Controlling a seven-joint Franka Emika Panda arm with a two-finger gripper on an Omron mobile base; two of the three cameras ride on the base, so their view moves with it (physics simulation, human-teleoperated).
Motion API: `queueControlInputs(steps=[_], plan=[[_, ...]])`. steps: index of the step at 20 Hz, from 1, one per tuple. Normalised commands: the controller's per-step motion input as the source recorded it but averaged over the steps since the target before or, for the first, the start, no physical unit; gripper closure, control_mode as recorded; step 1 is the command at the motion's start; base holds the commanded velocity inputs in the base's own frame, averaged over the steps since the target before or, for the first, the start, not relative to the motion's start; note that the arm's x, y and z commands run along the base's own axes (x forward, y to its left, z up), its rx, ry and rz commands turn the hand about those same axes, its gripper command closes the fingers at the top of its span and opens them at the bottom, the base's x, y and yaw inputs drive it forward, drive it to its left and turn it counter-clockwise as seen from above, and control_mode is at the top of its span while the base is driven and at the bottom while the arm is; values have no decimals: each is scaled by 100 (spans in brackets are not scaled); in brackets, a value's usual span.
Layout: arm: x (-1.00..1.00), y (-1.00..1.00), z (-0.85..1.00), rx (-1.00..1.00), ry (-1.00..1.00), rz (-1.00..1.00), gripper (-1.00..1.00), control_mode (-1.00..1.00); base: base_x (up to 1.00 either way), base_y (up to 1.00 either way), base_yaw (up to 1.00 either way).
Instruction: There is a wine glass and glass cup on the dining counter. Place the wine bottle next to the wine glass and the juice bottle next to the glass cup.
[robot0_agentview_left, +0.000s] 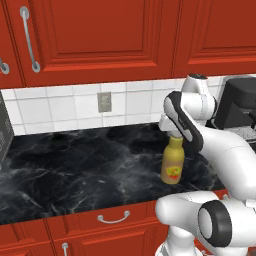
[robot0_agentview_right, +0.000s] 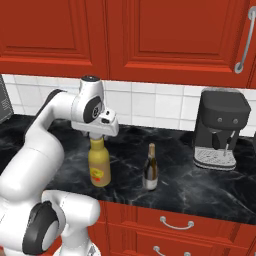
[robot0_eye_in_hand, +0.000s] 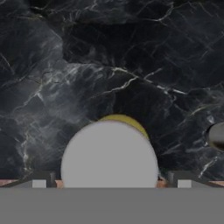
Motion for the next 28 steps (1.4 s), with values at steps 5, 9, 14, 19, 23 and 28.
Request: queueControlInputs(steps=[5, 9, 14, 19, 23, 28], plan=[[-1, 0, -18, 0, 0, 0, -100, -100, 0, 0, 0], [0, 3, -19, 0, 0, 0, -100, -100, 0, 0, 0], [0, 4, -18, 0, 0, 0, 100, -100, 0, 0, 0], [-4, 0, -9, 0, 0, 0, 100, -100, 0, 0, 0], [-17, 0, 1, 0, 0, 0, 100, -100, 0, 0, 0], [-16, 1, 36, 0, -3, 0, 100, -100, 0, 0, 0]])
